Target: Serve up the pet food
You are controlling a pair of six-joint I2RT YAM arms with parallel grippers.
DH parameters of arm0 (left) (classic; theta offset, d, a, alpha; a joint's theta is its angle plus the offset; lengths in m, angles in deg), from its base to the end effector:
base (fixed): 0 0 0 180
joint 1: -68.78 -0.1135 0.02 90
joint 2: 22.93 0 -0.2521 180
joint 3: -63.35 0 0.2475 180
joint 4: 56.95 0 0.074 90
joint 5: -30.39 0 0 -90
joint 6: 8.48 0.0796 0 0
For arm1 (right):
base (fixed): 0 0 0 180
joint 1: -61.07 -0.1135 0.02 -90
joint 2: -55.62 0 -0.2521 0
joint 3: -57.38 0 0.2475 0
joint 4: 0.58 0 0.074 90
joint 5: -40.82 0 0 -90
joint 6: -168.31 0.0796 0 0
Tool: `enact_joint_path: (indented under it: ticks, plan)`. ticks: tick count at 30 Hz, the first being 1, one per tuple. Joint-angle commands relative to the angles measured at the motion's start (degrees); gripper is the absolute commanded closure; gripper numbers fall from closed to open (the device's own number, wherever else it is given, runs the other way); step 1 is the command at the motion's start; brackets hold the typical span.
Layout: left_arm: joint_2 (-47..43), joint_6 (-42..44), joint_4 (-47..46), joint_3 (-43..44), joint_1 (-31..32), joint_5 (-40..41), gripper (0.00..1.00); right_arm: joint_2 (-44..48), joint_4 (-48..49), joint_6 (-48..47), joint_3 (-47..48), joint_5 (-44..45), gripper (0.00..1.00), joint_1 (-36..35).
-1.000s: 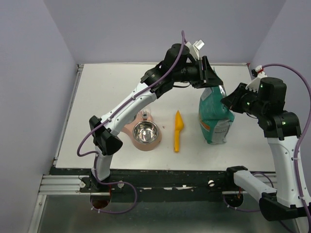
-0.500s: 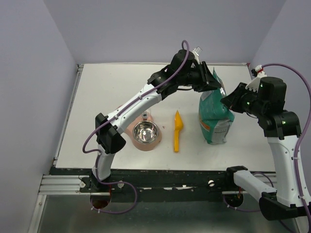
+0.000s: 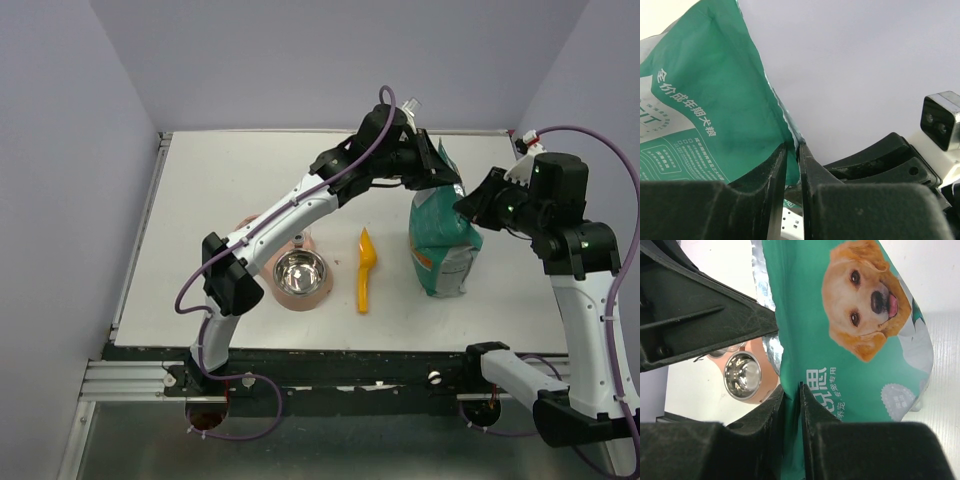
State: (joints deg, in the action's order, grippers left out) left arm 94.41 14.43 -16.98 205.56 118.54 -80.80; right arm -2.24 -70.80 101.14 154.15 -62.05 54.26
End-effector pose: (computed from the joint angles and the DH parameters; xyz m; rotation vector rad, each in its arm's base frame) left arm 0.3032 -0.4029 0.4029 -0.0198 2.2171 -1.6472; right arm 0.2044 0.0423 0.4036 0.1643 2.1438 0.5425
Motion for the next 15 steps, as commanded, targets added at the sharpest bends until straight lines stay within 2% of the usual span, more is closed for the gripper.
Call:
enact_joint_path:
  ticks: [1,3,6,11,15]
  plan:
    - [1.2,-1.5,1.7,0.6,0.7,1.4,0.79,-1.4,-2.4,-1.6,2.4,-1.6,0.75,-0.3]
    - [1.3,-1.2,1.4,0.3,0.7,1.1,0.87,-2.1,-3.1,-1.7,3.3,-1.8,0.73,-0.3]
    - [1.3,-0.4,1.7,0.6,0.7,0.8,1.00,-3.3,-4.4,-1.1,5.4,0.6,0.64,-0.3]
    - [-1.3,2.7,1.8,-2.2,0.7,1.2,1.00,-8.9,-8.7,0.3,15.8,9.9,0.55,-0.3]
    - [-2.5,4.3,1.9,-2.8,0.9,1.4,1.00,-13.8,-10.3,-2.1,21.9,11.2,0.56,-0.3]
